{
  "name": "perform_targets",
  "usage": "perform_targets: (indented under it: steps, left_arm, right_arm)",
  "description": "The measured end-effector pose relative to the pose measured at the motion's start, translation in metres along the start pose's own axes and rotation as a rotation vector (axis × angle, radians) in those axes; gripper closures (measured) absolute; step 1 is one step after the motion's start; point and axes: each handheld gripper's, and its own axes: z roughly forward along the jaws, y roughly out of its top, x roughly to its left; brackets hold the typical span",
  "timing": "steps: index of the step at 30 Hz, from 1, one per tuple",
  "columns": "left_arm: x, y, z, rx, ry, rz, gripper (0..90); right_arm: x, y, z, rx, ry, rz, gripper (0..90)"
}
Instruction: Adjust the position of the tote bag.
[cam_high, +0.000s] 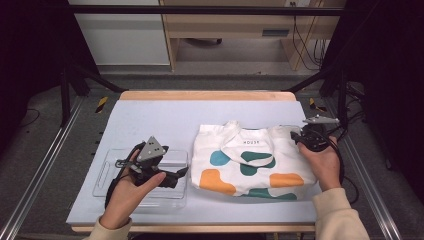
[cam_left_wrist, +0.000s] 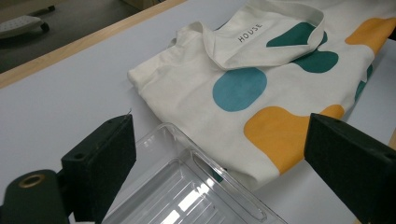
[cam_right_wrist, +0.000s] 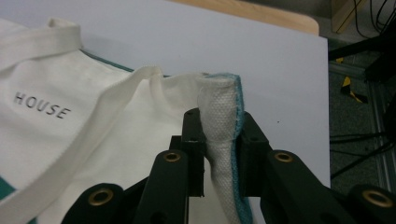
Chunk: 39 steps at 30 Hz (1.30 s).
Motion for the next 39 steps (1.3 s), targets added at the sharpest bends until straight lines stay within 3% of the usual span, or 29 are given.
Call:
perform_targets:
  steps: [8, 16, 20, 23, 33, 39]
  left_arm:
    - [-0.009, -0.001, 0.007, 0.017, 0.001, 0.02, 9.0]
    - [-0.02, 0.004, 0.01, 0.006, 0.009, 0.038, 9.0]
    - [-0.027, 0.003, 0.017, 0.036, 0.004, 0.067, 9.6]
    - [-0.03, 0.006, 0.022, 0.036, -0.01, 0.064, 9.6]
    - [-0.027, 0.026, 0.052, 0.051, -0.017, 0.035, 9.5]
    - [-0.033, 0.043, 0.064, 0.072, -0.007, 0.061, 10.3]
  right_arm:
    - [0.025, 0.007, -0.036, -0.101, 0.016, -0.047, 78.0]
    - [0.051, -0.004, -0.069, -0.198, 0.027, -0.104, 78.0]
    - [0.06, -0.011, -0.075, -0.221, 0.027, -0.138, 78.0]
    - [0.061, -0.015, -0.076, -0.231, 0.038, -0.137, 78.0]
    - [0.067, -0.03, -0.076, -0.273, 0.084, -0.149, 78.2]
    - [0.076, -0.034, -0.081, -0.29, 0.113, -0.194, 78.3]
